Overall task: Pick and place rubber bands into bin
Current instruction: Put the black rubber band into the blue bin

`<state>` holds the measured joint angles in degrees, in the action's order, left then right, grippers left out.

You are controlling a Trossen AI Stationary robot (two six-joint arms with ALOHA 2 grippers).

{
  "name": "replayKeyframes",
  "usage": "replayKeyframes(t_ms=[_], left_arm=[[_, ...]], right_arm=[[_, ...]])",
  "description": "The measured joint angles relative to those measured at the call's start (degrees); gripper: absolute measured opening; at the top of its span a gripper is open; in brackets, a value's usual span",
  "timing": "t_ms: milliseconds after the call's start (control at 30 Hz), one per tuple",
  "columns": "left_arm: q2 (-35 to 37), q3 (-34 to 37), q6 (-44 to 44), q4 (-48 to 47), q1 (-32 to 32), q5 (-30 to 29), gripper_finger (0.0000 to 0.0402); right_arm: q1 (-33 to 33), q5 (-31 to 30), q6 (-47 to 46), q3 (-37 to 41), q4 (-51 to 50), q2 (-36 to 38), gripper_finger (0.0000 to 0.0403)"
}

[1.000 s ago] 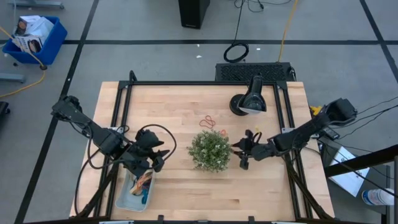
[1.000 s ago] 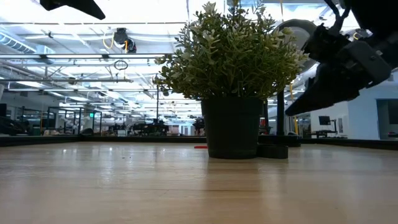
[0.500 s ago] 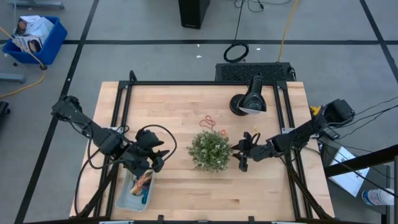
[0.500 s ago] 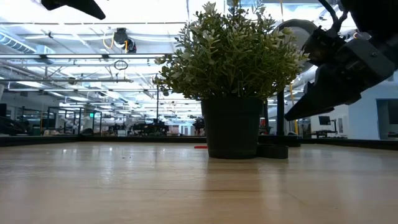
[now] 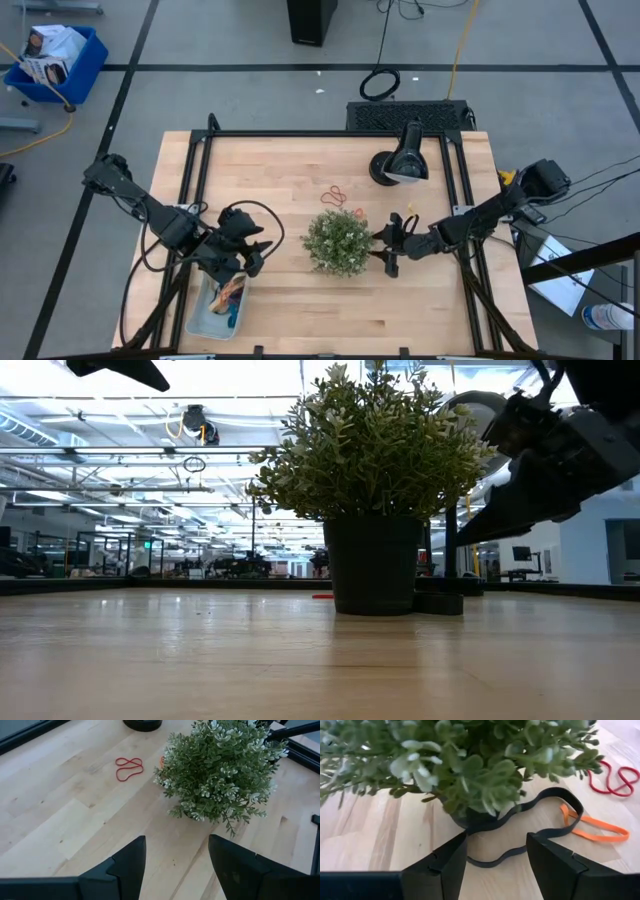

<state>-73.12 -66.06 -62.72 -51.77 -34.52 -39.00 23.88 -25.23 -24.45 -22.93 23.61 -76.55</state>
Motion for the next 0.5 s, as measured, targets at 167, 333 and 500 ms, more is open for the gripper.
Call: replayKeyframes(t_ms=[167,333,500], left_arm=[[0.0,0.0,-0.02,-0.02,0.0,0.0,0.0223],[0.0,0.0,-0.13,0.0,0.0,0.0,0.0223],[0.0,0.0,-0.35,-0.02,0.0,0.02,0.0223]], right_arm=[[-0.02,-0.34,-0.33,0.02,0.36,-0.4,0.0194],[-0.28,-0.58,-0.35,0.02,3.1,-3.09,0.0183],[-0.28,-5.35,-0.27,0.06,5.89,-6.18,0.0177]])
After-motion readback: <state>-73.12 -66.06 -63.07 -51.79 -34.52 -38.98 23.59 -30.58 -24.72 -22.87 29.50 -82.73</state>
